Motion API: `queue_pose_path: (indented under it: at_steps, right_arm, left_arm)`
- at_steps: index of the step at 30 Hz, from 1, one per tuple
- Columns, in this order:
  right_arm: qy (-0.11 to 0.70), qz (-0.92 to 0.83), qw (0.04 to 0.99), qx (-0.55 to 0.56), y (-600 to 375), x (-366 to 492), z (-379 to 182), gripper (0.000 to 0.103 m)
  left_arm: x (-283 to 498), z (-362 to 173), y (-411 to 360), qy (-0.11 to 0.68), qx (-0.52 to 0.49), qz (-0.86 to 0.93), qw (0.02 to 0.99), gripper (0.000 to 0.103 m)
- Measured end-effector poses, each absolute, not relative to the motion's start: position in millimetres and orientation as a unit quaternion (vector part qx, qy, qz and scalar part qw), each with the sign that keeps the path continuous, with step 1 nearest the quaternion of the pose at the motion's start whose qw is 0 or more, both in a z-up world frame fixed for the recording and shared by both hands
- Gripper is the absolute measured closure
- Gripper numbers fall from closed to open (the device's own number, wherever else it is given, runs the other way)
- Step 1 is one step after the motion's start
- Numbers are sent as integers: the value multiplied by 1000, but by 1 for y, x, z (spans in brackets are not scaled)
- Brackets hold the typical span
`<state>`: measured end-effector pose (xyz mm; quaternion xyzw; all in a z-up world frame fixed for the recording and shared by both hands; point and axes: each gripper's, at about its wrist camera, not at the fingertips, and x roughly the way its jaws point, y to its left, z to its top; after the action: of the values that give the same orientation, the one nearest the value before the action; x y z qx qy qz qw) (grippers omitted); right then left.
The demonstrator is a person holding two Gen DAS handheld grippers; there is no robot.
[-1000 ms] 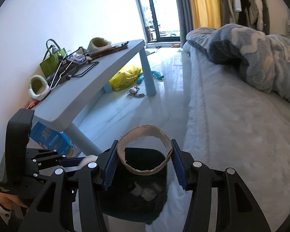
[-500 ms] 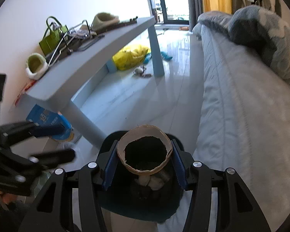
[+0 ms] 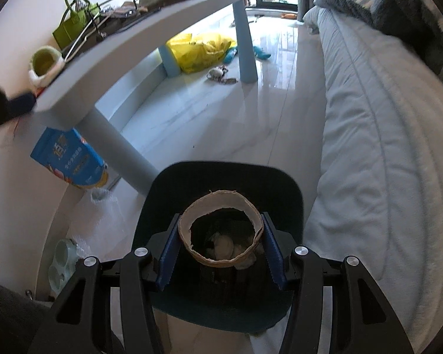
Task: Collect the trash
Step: 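Open the right gripper to drop the tape roll while the left gripper drops the sock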
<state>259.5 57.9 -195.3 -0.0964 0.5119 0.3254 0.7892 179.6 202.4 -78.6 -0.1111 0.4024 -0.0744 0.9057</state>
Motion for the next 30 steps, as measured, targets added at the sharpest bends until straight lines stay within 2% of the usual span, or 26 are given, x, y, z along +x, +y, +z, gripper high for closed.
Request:
queue_pose_path:
  at_steps: [4,6,8,9,17,30]
  right_arm:
    - [535,337,768,-102,62,257,-209,50]
    - [545,336,760,-111,63,255,-215,46]
    - [549,332,758,-115,64,254,-218,34]
    - [549,329,759,-116,62,254,-218,33]
    - [521,330,783,-83,50,258,-191,33]
    - [410,316,854,-44,-6,259,-114,33]
  left_arm:
    - [179,-73,201,392,-107,-76,910,45]
    - [178,-71,199,389,-106,-76,912,49]
    - [179,-69,197,387,-106,-79,912,49]
    - [179,-68,196,386,-106,-80,913,49]
    - [177,-55,179,368,-91,-86,921,49]
    - [181,-30,141,333,-76,-93,935,49]
